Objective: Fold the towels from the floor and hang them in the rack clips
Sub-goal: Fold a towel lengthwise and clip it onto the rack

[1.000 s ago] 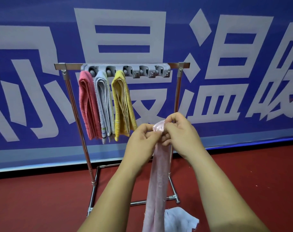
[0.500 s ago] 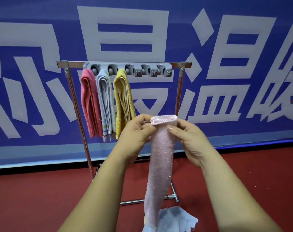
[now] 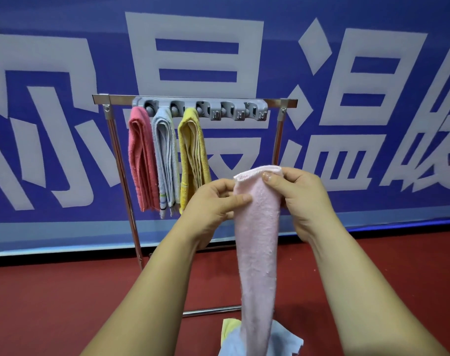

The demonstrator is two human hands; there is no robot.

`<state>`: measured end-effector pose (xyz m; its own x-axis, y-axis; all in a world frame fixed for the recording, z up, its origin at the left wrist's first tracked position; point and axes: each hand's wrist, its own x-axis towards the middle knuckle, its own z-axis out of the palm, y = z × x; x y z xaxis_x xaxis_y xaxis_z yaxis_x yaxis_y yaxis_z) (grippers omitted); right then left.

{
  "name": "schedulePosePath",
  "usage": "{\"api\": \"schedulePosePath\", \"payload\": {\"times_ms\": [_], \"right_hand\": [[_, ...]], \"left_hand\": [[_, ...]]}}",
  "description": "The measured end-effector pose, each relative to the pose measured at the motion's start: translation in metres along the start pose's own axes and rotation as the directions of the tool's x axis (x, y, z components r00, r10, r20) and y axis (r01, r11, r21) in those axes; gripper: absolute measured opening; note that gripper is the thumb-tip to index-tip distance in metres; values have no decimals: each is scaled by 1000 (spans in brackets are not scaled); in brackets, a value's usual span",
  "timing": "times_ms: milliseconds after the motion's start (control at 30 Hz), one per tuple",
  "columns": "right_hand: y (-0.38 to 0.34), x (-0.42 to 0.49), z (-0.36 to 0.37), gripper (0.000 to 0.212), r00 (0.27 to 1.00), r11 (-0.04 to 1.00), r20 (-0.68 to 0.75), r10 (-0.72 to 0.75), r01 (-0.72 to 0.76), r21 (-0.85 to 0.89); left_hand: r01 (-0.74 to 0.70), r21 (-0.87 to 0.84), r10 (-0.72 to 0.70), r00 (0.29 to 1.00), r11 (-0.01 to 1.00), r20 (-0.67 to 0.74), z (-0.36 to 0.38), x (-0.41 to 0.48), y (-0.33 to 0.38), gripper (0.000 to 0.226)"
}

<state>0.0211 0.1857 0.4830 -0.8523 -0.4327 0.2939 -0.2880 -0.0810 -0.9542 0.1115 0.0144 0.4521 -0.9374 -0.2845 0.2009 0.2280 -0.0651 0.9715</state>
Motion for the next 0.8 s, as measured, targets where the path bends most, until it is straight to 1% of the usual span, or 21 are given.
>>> {"api": "schedulePosePath", "payload": {"times_ms": [67,133,200,300,333,400,467,633,733,800], "right_hand": [[1,0,-2,13,1000,1000,-1,19,-19,22],[2,0,-2,15,999,998,10,50,-51,41],[3,1,-2,16,997,996,8,81,-81,34],[-1,3,-3,19,994,992,-14,106,-104,77],[-4,4,-4,19,993,990,-19,114,-112,81],[-8,8,-6,19,993,992,-32,116,-114,59],[-10,11,-8,18,993,992,-39,114,-112,50],[-17,12,-7,17,988,987,-72,136,-129,93],[-18,16,-5,16,985,988,-86,147,-141,64],[-19,20,-3,15,981,986,-104,164,-161,41]], "left_hand": [[9,-23,-9,1000,1000,-15,-1,1,-4,3],[10,-55,-12,1000,998,-25,0,1,-8,8],[43,-49,-42,999,998,9,0,1,-12,9],[121,12,-121,989,993,87,1,-2,-23,32],[140,15,-141,985,990,95,1,-2,-26,32],[153,0,-153,983,988,101,-1,-3,-31,23],[154,-7,-153,983,988,103,-1,-4,-32,22],[151,-3,-149,979,989,141,-5,-2,-37,33],[165,-13,-161,977,986,140,-6,-3,-41,47],[165,-22,-161,979,986,125,-6,-2,-44,46]]}}
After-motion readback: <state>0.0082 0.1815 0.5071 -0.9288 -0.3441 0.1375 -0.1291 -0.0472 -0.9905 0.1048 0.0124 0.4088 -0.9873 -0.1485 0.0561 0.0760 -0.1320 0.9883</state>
